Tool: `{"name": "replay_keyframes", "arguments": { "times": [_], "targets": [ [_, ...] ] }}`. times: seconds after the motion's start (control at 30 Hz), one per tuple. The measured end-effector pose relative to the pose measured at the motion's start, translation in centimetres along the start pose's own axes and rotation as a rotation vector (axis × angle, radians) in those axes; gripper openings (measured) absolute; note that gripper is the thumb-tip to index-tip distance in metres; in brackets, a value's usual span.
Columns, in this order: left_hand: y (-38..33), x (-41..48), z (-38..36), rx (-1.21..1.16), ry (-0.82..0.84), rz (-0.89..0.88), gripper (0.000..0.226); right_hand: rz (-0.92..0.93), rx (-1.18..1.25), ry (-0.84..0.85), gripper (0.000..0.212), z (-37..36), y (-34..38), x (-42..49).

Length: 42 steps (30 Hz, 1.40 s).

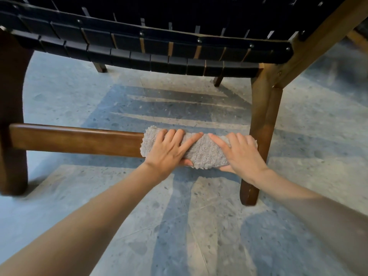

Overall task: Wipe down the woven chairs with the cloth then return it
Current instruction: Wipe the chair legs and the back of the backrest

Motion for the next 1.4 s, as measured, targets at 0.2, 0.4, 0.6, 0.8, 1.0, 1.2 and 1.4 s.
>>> {"name": "replay_keyframes", "arguments": {
  "times": [0.2,0.4,0.6,0.8,1.0,1.2,1.4],
  "targets": [
    [5.0,-4.0,-0.1,0.001,-0.015,0.063,0.078,0.075,-0.004,0.012,0.114,1.7,5.0,2.2],
    [12.6,-11.3,-1.7,-0.118,0.011,0.163,0.079,0.139,0.006,-0.036,0.112,4.7,14.7,6.3],
    [20.0,-18.0,-3.6,-0.182,0.208,0.271,0.087,0.340,0.238,-0.047,0.103,7.6,24.2,10.6],
    [23.9,-22.1,-4.8,-0.179,0.314,0.328,0.093,0.387,0.255,-0.081,0.107,10.8,32.0,13.8],
    [23.5,-21.7,-4.5,-0.123,0.297,0.348,0.077,0.345,0.328,-0.089,0.104,11.0,32.3,14.1],
    [21.6,-20.4,-4.6,-0.062,0.350,0.408,0.083,0.339,0.367,-0.020,0.107,9.1,27.7,12.4],
    [15.4,-14.6,-2.4,-0.014,0.168,0.274,0.075,0.313,0.251,0.032,0.112,5.9,20.0,9.1]
  ]
}}
Point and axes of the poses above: each hand's wrist, its own x-axis towards the middle knuckle, its own z-axis out of the back of the hand, y = z × x, the point moved 10 cm from there along x, towards the middle knuckle, and after that the axes turned 8 degrees about -z, right-handed, at the moved point
